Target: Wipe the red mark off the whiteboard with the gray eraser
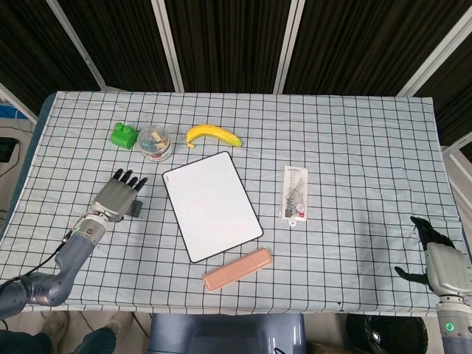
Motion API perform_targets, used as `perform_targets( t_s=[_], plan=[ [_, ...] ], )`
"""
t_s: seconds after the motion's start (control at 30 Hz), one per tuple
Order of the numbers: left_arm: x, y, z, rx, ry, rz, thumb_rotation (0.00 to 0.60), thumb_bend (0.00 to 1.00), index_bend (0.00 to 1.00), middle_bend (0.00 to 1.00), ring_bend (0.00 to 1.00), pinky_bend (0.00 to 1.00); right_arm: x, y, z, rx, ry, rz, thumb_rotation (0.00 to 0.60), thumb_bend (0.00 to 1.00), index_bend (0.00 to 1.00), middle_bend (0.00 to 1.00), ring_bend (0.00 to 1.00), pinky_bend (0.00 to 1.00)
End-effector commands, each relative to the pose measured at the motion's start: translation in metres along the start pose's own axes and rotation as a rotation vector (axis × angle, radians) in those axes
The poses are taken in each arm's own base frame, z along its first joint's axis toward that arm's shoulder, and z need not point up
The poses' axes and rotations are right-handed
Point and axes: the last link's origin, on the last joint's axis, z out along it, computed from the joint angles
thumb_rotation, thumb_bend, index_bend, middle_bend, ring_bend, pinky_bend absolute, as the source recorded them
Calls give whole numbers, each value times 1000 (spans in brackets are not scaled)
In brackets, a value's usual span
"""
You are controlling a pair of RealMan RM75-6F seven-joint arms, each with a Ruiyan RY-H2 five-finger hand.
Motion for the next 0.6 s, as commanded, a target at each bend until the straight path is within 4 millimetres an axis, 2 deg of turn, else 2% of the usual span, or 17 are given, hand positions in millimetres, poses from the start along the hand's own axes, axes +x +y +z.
perform_targets(
  t_s=[0.03,0.2,0.37,0.6],
  plan=[
    [12,-8,-14,25,4,30,600,103,0,141,0,67,0,0,0,1,0,-1,600,55,133,137,221,233],
    [30,-15,-36,69,81,-10,600,117,0,141,0,91,0,-1,0,1,2,-1,600,54,133,137,221,233],
    [34,-25,-75,96,134,-117,600,122,14,135,0,110,1,0,0,-1,6,-1,600,55,133,137,221,233],
    [5,-43,-124,148,168,-317,600,122,10,105,0,84,2,-1,0,4,15,2,600,54,131,136,221,233]
  ],
)
